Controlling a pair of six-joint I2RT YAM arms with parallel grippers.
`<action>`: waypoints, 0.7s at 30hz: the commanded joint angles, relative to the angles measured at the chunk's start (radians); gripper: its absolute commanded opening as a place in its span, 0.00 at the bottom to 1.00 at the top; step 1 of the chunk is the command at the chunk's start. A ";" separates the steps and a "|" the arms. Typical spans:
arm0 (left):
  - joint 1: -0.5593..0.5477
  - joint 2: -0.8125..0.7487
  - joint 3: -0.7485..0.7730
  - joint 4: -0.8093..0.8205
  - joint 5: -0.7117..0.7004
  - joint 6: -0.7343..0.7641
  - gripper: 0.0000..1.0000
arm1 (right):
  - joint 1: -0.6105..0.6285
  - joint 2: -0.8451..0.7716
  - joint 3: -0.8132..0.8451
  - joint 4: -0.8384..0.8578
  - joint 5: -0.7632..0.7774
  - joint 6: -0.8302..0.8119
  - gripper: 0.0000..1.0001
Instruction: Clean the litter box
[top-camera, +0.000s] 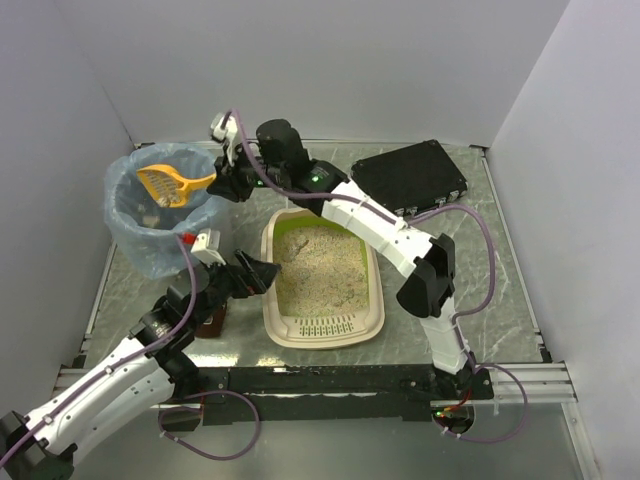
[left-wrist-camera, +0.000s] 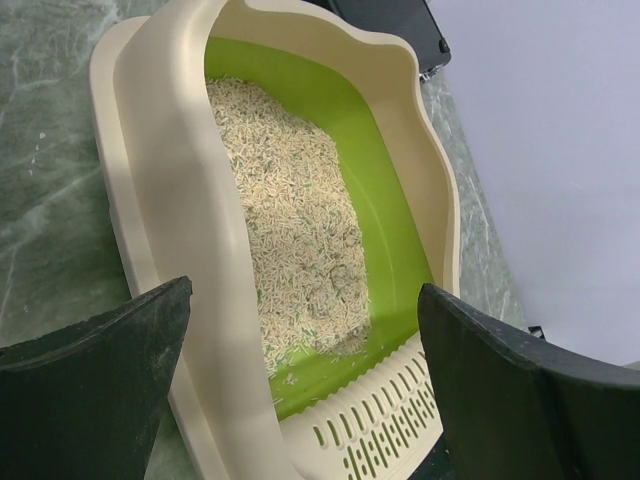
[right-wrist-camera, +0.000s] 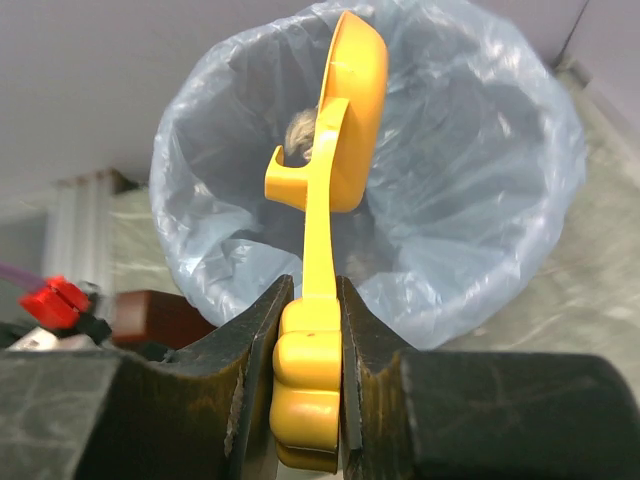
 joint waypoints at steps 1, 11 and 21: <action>-0.004 -0.024 -0.006 0.038 0.004 -0.024 0.99 | 0.037 -0.128 -0.044 0.104 0.063 -0.272 0.00; -0.004 -0.028 0.011 0.007 -0.021 -0.037 0.99 | 0.008 -0.189 0.005 0.089 0.181 0.025 0.00; -0.004 0.071 0.039 0.027 -0.025 -0.053 0.99 | -0.264 -0.491 -0.279 0.151 -0.084 0.606 0.03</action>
